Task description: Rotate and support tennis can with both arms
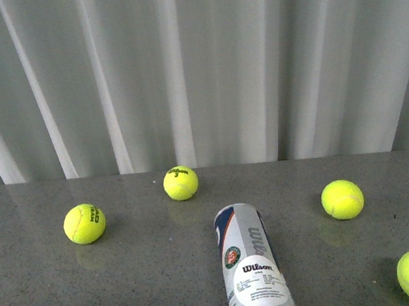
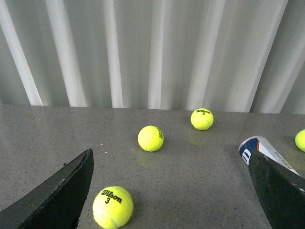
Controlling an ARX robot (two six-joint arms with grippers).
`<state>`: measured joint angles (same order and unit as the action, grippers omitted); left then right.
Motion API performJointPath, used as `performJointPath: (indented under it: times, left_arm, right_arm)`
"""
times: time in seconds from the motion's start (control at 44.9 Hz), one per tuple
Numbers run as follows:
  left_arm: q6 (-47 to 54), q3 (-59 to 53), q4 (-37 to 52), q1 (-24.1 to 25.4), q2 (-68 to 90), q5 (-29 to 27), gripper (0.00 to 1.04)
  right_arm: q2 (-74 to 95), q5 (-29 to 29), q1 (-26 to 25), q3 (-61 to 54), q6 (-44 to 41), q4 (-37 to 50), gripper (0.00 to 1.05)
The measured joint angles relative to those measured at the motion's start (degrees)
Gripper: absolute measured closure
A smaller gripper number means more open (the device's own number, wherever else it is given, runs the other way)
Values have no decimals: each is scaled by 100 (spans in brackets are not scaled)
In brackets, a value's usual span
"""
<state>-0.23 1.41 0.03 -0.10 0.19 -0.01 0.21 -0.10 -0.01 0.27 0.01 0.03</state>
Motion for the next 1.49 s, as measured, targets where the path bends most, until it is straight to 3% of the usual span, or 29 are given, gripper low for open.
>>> performJointPath:
  times: [1.379, 1.446, 1.491]
  left_arm:
    - [0, 0, 0, 0, 0, 0, 7]
    - [0, 0, 0, 0, 0, -2, 7]
    - [0, 0, 0, 0, 0, 0, 7]
  right_arm:
    - [0, 0, 0, 0, 0, 0, 7]
    - [492, -107, -42, 282, 173, -586, 7]
    - [1360, -199, -85, 553, 358, -533, 7]
